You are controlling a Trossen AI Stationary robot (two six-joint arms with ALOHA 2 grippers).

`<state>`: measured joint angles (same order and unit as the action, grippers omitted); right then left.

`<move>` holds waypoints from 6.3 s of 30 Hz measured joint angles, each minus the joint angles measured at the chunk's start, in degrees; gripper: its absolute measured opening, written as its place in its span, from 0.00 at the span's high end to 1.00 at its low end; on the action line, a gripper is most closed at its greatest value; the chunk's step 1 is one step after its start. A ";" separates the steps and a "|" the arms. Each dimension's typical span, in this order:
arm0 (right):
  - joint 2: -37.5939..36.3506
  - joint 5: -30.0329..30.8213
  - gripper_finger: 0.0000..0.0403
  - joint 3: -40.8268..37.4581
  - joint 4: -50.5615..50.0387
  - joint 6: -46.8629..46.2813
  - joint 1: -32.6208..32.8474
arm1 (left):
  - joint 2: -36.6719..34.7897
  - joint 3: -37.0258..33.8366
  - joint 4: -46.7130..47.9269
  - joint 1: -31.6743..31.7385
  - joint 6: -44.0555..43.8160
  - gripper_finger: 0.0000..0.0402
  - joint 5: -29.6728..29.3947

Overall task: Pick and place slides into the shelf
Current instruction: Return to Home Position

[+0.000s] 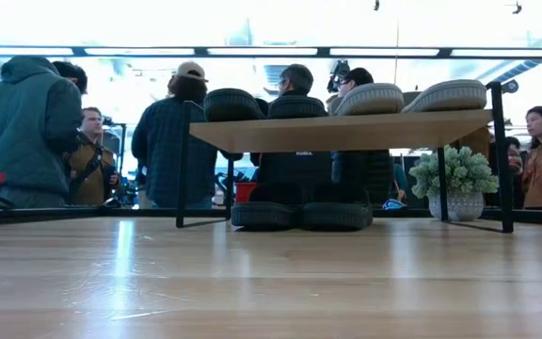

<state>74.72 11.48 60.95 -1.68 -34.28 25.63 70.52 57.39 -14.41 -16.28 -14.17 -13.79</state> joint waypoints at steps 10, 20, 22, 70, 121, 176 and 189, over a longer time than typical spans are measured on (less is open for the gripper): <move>-17.43 -1.86 0.98 -13.47 -1.14 3.14 -10.77 | -20.07 -11.03 9.02 16.10 -0.48 1.00 8.29; -31.32 2.20 0.98 -30.40 8.57 1.31 -9.51 | -37.02 -24.49 8.91 17.40 -4.33 1.00 -0.53; -32.60 3.74 0.98 -32.75 9.33 -2.84 -9.33 | -39.93 -25.72 11.84 17.43 -4.31 1.00 -2.88; -58.57 -20.97 0.98 -60.41 32.23 24.54 -17.31 | -68.90 -52.47 15.46 17.47 5.57 1.00 6.81; -68.29 -19.58 0.98 -60.35 13.99 31.00 -23.44 | -68.48 -57.09 8.21 17.57 7.09 1.00 3.83; -68.92 -20.45 0.98 -60.39 18.52 26.72 -25.25 | -68.27 -57.11 8.41 17.56 7.10 1.00 3.00; -68.91 -20.45 0.98 -60.33 18.59 26.76 -25.23 | -68.27 -57.11 8.42 17.56 7.12 1.00 3.02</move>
<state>5.82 -8.97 0.62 16.91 -7.51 0.40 2.25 0.27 -5.99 1.28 -7.05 -10.77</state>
